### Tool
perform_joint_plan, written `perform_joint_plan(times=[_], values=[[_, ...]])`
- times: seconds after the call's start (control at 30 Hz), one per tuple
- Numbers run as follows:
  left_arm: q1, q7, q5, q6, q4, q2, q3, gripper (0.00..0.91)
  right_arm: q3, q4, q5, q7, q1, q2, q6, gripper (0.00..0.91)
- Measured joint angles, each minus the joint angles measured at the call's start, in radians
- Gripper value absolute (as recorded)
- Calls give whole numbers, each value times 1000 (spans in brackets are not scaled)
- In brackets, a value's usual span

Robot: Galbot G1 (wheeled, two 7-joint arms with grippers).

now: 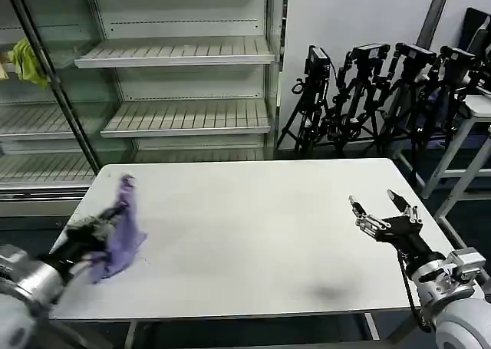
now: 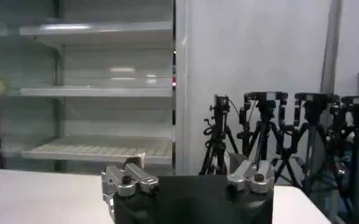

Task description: Fold and organize the clothes.

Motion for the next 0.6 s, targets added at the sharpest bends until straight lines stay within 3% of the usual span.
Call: perform_joint_plan(times=[0.3, 0.6], values=[[-51, 1, 95, -18, -6, -117, 295, 131, 0, -2, -16, 6, -16, 13, -9, 907], [-114, -19, 157, -36, 42, -212, 486, 121, -22, -11, -37, 9, -14, 15, -14, 907]])
